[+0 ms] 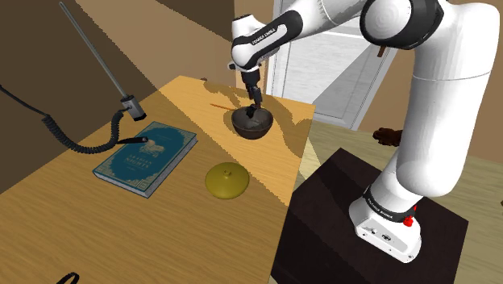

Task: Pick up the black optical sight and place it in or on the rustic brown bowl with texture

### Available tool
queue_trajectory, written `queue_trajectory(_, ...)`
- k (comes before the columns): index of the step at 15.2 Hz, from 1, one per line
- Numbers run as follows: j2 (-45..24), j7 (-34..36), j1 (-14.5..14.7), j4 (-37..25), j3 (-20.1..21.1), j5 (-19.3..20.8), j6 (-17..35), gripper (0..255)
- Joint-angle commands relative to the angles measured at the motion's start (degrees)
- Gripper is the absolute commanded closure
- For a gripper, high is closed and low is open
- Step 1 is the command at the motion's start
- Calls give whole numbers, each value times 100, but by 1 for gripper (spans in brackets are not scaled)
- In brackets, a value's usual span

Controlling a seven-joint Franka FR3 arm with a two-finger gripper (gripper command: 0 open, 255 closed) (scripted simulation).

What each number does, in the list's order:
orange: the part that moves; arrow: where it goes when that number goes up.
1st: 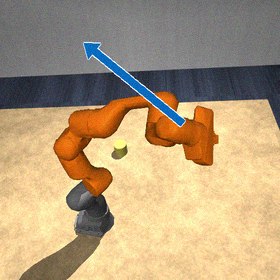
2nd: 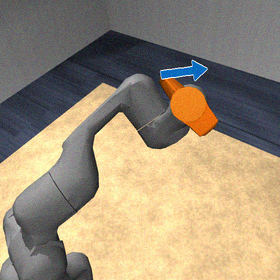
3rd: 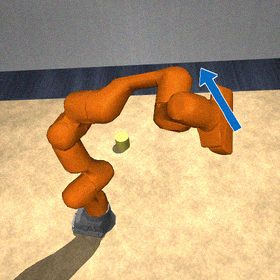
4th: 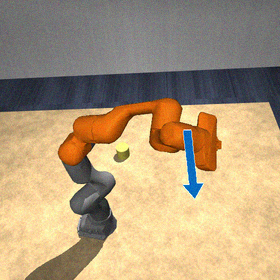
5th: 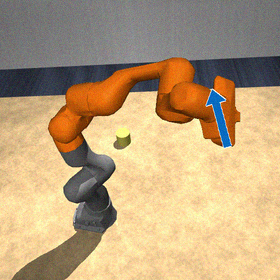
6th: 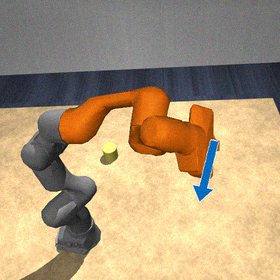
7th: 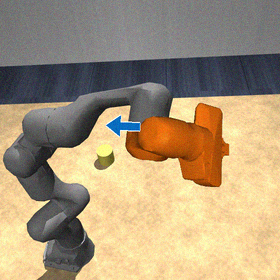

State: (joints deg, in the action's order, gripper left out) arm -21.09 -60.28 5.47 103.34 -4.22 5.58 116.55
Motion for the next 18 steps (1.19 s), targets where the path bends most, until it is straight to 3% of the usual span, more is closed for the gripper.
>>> queue_trajectory(1, -185, -96, -17, -82, -10, 61, 46, 0)
queue_trajectory(8, -368, -87, -48, 182, -23, 74, 495, 0)
queue_trajectory(15, -369, -87, -48, 180, -23, 74, 494, 0)
queue_trajectory(16, -369, -87, -48, 180, -23, 74, 494, 255)
queue_trajectory(18, -370, -87, -48, 179, -23, 74, 494, 255)
